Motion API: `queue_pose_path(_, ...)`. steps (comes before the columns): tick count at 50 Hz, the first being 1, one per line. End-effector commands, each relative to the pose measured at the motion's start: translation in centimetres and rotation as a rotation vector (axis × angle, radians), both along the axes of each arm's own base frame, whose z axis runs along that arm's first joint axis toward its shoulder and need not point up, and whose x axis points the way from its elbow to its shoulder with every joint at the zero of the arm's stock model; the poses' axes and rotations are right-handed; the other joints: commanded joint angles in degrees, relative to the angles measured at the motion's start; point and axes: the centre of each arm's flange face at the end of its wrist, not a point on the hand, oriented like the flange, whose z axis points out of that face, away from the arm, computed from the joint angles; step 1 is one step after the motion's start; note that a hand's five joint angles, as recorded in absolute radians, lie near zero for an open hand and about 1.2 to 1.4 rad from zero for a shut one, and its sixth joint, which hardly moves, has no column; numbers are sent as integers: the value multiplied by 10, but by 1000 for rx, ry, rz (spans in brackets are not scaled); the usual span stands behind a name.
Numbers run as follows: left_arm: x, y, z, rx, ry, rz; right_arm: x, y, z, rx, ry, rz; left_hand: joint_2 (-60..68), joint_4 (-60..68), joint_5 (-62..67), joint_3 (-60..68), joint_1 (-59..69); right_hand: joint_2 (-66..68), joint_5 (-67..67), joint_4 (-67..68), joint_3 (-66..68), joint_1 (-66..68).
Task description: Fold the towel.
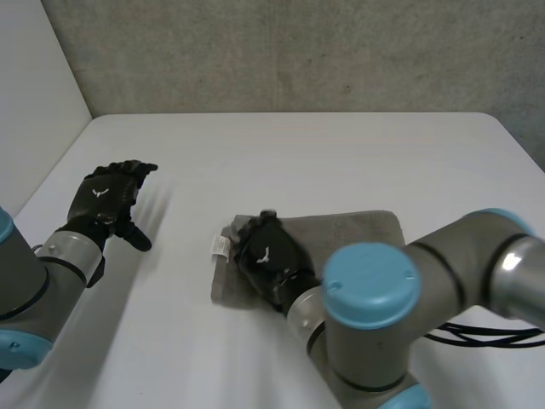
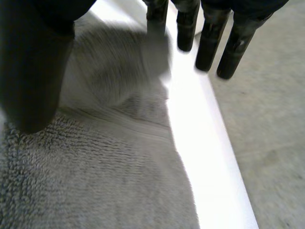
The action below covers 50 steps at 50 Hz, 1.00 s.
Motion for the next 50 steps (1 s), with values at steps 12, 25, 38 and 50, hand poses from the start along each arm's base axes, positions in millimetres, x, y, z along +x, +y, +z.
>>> queue_pose_path(12, -63, 37, 24, -77, 18, -200, -124, -55, 4, 287, -225, -397, 12, 14, -7, 12, 12, -52, -37, -58, -57, -52)
queue_pose_path(25, -89, 58, 36, -113, 35, -254, -139, -85, -10, 90, 9, -437, 10, 12, -8, 11, 10, 648, 663, 642, 643, 648)
queue_pose_path(38, -64, 42, 85, -247, 83, -150, -3, -4, 25, -261, 65, 10, 5, 7, -13, 6, 5, 648, 663, 642, 643, 648)
queue_pose_path(50, -46, 38, 104, -264, 182, -103, 26, 57, -35, -219, 240, 319, 5, 7, -13, 6, 5, 648, 663, 642, 643, 648)
